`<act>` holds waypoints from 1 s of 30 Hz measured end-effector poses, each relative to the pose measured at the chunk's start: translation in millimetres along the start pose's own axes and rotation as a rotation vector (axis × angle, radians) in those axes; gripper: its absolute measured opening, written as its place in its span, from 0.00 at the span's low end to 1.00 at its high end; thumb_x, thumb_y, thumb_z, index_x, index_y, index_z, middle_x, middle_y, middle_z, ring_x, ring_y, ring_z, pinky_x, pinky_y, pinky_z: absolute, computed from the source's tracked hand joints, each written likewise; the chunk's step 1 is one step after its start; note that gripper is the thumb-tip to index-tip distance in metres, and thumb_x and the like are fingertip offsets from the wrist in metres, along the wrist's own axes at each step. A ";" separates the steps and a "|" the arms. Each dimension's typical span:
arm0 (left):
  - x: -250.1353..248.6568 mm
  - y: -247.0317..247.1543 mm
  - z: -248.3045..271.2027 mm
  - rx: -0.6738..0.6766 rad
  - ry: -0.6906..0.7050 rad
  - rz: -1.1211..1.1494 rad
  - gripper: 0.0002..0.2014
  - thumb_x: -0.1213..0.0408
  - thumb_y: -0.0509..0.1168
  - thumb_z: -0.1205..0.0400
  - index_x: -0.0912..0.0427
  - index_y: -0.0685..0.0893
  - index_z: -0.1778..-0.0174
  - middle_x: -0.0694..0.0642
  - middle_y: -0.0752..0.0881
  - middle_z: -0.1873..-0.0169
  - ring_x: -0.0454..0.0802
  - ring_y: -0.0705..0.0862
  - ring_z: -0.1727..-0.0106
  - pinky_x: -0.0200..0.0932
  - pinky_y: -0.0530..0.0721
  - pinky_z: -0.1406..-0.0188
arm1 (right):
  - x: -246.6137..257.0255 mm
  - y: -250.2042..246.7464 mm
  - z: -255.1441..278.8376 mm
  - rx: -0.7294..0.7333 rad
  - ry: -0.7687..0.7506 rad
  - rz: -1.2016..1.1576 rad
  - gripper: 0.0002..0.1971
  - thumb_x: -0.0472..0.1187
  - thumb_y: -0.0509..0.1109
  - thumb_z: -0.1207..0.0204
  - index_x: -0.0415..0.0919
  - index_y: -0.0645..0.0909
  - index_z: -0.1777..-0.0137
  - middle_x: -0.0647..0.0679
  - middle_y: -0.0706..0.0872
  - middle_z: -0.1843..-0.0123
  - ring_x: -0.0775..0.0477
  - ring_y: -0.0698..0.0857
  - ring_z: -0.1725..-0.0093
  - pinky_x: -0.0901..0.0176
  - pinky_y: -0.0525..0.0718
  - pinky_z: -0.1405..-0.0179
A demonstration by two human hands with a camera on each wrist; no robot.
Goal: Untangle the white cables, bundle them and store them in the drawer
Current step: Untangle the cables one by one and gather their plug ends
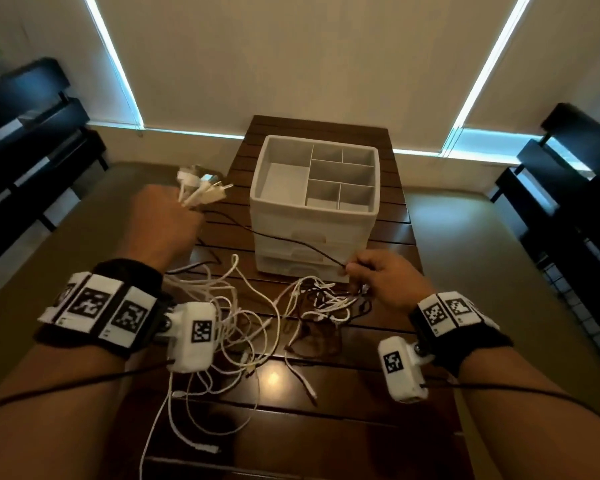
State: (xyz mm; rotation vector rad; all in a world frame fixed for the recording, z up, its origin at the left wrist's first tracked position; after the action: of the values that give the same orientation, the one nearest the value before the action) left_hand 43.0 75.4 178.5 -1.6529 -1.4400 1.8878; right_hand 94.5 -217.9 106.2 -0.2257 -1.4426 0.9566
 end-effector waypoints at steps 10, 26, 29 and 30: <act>-52.3 45.4 47.6 0.320 0.310 0.158 0.07 0.53 0.78 0.29 0.50 0.88 0.62 0.48 0.87 0.70 0.45 0.85 0.68 0.36 0.78 0.72 | 66.6 0.8 -11.5 -0.021 -0.316 0.204 0.09 0.41 0.70 0.21 0.46 0.86 0.43 0.52 0.89 0.51 0.53 0.85 0.52 0.58 0.82 0.52; -30.8 -0.8 13.3 -0.056 0.105 0.452 0.08 0.60 0.71 0.21 0.53 0.86 0.66 0.49 0.76 0.78 0.36 0.68 0.84 0.32 0.66 0.82 | 10.7 18.1 -27.1 0.080 -0.092 0.263 0.07 0.45 0.67 0.20 0.45 0.81 0.57 0.49 0.86 0.57 0.47 0.84 0.55 0.51 0.81 0.49; -18.2 -8.7 8.9 -0.079 0.052 0.458 0.13 0.62 0.71 0.21 0.50 0.82 0.72 0.49 0.73 0.79 0.36 0.66 0.86 0.33 0.67 0.82 | 9.0 14.5 -31.0 -0.004 -0.020 0.491 0.09 0.51 0.66 0.22 0.48 0.79 0.59 0.51 0.82 0.53 0.48 0.79 0.47 0.39 0.76 0.39; -14.8 -9.2 9.8 -0.070 0.041 0.460 0.13 0.62 0.71 0.21 0.50 0.82 0.72 0.48 0.73 0.80 0.37 0.67 0.85 0.37 0.68 0.80 | 10.9 12.3 -31.1 -0.063 -0.030 0.543 0.08 0.50 0.67 0.23 0.48 0.78 0.60 0.50 0.80 0.51 0.47 0.77 0.44 0.39 0.75 0.38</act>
State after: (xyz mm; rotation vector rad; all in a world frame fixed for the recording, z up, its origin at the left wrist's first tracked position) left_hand 35.8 64.3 193.5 -2.1924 -1.1950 2.0255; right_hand 115.7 -190.3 100.5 -0.6764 -1.4683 1.3534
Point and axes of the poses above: each hand's wrist, its own z-axis away from the middle knuckle, its own y-axis out of the palm, x = y × z, the point moved 1 cm from there along -z, towards the middle knuckle
